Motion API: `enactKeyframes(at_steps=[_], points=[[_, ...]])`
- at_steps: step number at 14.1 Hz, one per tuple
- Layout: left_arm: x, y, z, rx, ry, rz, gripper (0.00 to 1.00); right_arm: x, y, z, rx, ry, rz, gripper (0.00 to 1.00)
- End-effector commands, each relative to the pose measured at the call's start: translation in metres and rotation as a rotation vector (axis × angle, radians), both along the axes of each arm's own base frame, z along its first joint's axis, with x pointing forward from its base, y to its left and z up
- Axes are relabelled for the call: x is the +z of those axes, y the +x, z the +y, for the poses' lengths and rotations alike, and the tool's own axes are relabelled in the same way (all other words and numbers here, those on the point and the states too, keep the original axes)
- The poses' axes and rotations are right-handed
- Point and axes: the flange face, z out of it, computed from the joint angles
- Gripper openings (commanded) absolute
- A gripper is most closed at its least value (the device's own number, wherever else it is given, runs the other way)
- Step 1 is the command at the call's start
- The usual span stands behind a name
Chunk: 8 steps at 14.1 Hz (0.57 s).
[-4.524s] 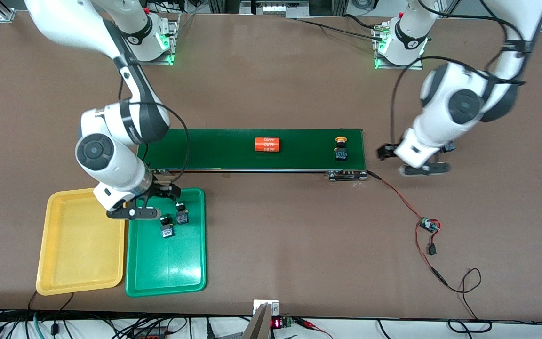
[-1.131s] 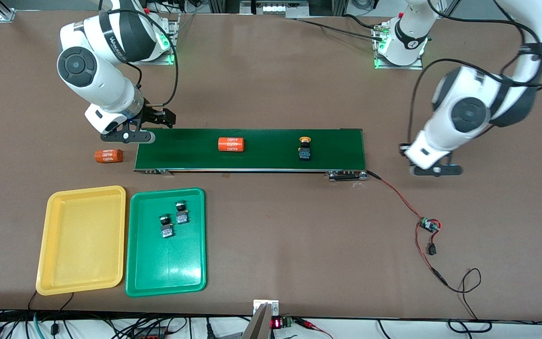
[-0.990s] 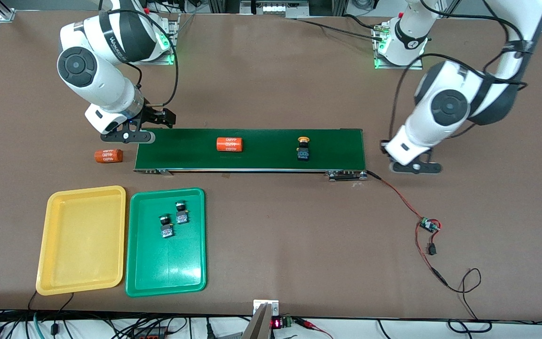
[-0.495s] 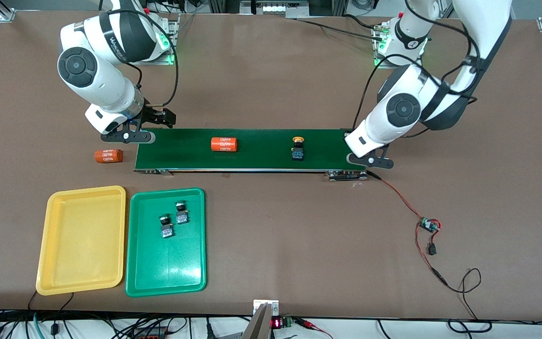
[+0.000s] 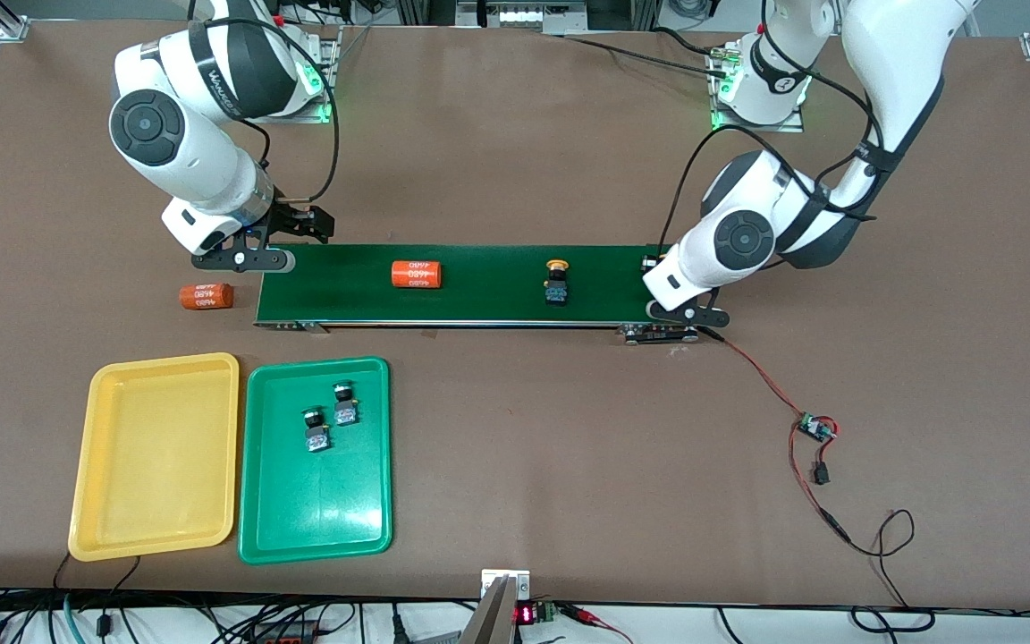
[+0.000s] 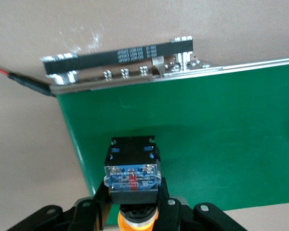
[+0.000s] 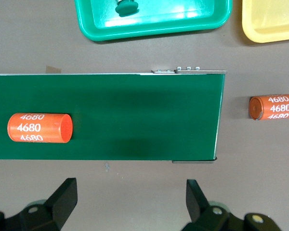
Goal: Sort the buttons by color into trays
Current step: 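Carry the orange-capped button with the left gripper and set it on the belt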
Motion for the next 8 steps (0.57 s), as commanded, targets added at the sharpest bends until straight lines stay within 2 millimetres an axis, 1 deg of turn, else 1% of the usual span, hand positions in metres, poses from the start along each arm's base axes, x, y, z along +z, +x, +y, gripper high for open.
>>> enactKeyframes(at_steps=[1,3,4,6,7,8], points=[[0.003,0.001,-0.007,0.031,0.007,-0.001,0.00,0.002,-0.003,0.001,-0.013,0.011,-0.001,1.00],[0.001,0.001,-0.007,0.031,0.004,0.001,0.00,0.002,-0.003,0.001,-0.013,0.011,-0.001,1.00],[-0.002,0.000,-0.007,0.030,0.005,0.007,0.03,0.002,-0.003,0.001,-0.013,0.011,-0.001,1.00],[-0.001,0.004,-0.004,0.034,0.005,0.003,0.07,0.001,-0.003,0.001,-0.013,0.010,0.000,1.00],[-0.004,0.010,0.005,0.046,0.005,-0.005,0.10,0.001,-0.003,0.000,-0.013,0.010,0.000,1.00],[-0.002,0.014,0.003,0.045,-0.012,-0.037,0.20,0.002,-0.002,0.001,-0.013,0.011,-0.001,1.00]])
